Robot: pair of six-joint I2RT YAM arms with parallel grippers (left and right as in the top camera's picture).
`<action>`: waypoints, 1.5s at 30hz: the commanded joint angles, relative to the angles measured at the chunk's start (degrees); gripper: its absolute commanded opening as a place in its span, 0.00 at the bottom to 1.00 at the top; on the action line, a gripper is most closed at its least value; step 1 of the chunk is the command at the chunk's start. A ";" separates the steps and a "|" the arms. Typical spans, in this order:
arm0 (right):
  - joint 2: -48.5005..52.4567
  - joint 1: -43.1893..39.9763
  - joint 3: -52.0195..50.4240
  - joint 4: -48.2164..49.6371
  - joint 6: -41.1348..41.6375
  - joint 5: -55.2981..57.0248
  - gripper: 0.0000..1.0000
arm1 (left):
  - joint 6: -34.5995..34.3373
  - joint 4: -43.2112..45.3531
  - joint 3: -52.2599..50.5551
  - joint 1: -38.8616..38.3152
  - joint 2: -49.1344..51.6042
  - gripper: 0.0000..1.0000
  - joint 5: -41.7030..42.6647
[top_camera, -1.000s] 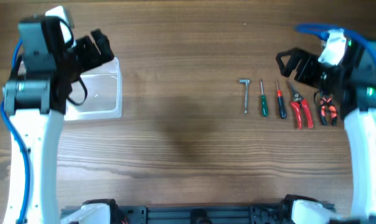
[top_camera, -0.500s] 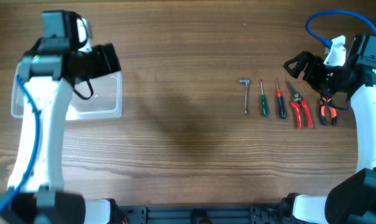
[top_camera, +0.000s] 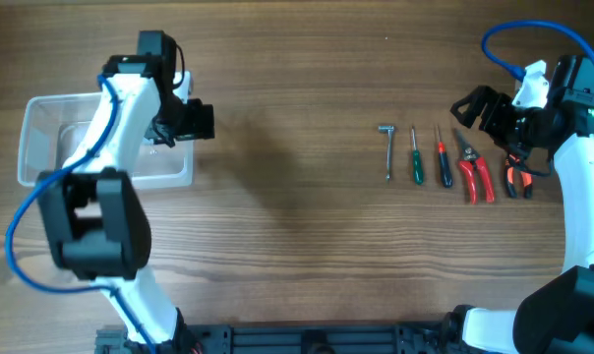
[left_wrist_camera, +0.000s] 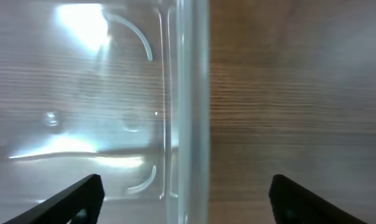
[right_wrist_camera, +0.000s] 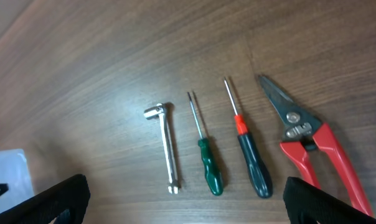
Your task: Pack container
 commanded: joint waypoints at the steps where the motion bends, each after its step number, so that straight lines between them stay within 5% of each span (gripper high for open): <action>1: 0.52 -0.04 1.22 -0.42 -0.92 2.73 1.00 | 1.51 0.61 0.59 -0.15 4.44 0.79 -0.61; 6: 0.52 -0.04 1.22 -0.59 -0.87 2.82 1.00 | 1.49 3.10 0.59 -0.15 7.04 0.72 -0.61; 12: 0.52 -0.04 1.22 -1.18 -0.90 2.82 1.00 | 1.46 4.09 0.59 -0.20 7.48 0.41 -0.59; 17: 0.52 -0.04 1.22 -1.27 -0.90 2.82 1.00 | 1.18 3.76 0.59 -0.20 7.48 0.39 -0.57; 21: 0.52 -0.04 1.22 -1.31 -0.90 2.82 1.00 | 1.05 2.69 0.59 -0.26 7.48 0.49 -0.13; 25: 0.52 -0.04 1.22 -1.29 -0.85 2.82 1.00 | 1.05 1.40 0.59 -0.26 7.48 0.49 -0.15; 29: 0.52 -0.04 1.22 -1.29 -0.90 2.82 1.00 | 1.05 0.28 0.59 -0.26 7.48 0.35 -0.15; 37: 0.52 -0.04 1.22 -1.27 -0.87 2.84 1.00 | 1.05 -0.76 0.59 -0.26 7.45 0.32 -0.15; 42: 0.52 -0.04 1.22 -1.27 -0.87 2.84 1.00 | 1.05 -1.14 0.59 -0.26 7.45 0.04 -0.15; 45: 0.52 -0.04 1.22 -1.27 -0.87 2.84 1.00 | 1.03 -2.08 0.59 -0.39 7.34 0.04 -0.13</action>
